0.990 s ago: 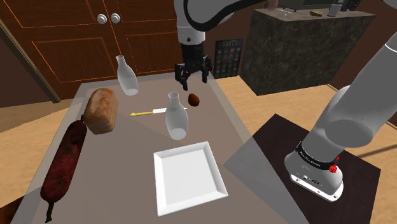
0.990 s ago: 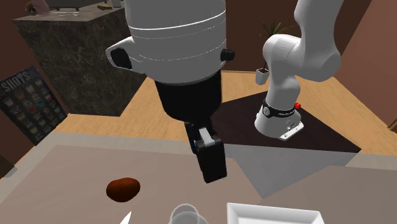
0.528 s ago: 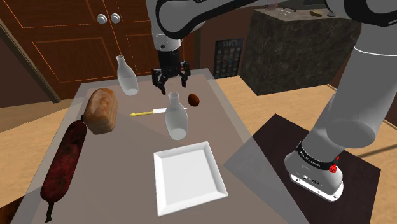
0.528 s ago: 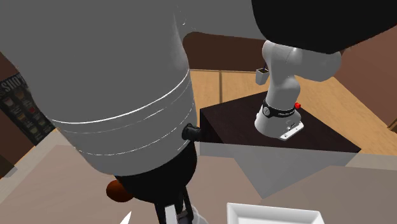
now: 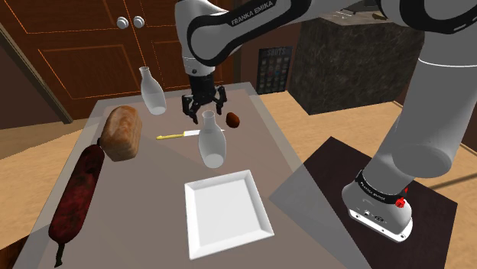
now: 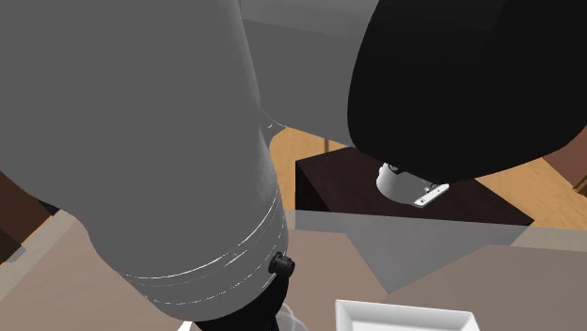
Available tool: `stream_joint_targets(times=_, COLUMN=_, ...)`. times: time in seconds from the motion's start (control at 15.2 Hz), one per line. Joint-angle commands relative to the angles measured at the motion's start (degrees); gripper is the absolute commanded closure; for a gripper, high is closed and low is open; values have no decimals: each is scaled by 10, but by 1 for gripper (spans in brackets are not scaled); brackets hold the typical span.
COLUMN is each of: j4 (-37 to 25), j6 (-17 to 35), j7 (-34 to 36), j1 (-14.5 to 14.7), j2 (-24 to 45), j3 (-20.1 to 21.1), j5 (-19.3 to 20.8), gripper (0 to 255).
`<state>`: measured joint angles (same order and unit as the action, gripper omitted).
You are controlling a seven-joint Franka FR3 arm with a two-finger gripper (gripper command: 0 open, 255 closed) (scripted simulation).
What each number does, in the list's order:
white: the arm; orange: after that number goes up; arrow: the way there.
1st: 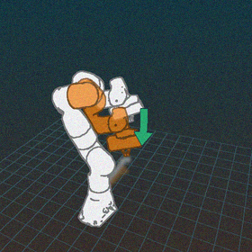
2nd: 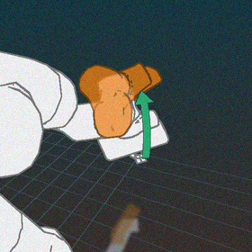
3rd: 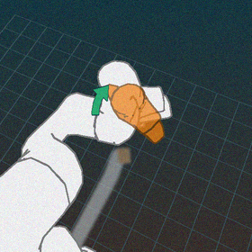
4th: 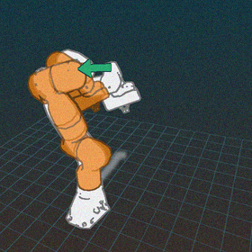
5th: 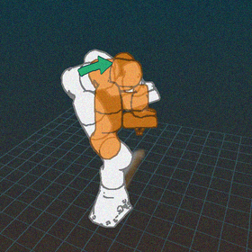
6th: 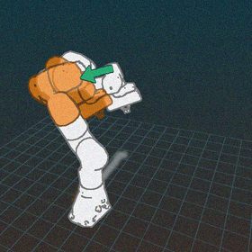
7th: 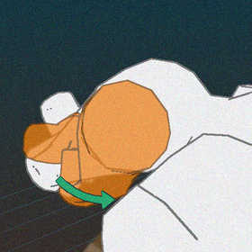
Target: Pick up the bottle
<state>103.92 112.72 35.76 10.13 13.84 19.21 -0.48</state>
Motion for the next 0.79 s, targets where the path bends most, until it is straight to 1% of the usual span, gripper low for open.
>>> stream_joint_targets(times=0.0, j4=3, j6=5, j7=0, j1=0, j2=1, j3=0, j5=0, gripper=0)
stream_joint_targets(times=0.07, j4=3, j6=4, j7=0, j1=0, j2=1, j3=0, j5=0, gripper=255)
stream_joint_targets(times=0.66, j4=3, j6=5, j7=0, j1=0, j2=1, j3=0, j5=0, gripper=255)
stream_joint_targets(times=0.73, j4=-1, j6=-2, j7=0, j1=0, j2=-1, j3=0, j5=0, gripper=255)
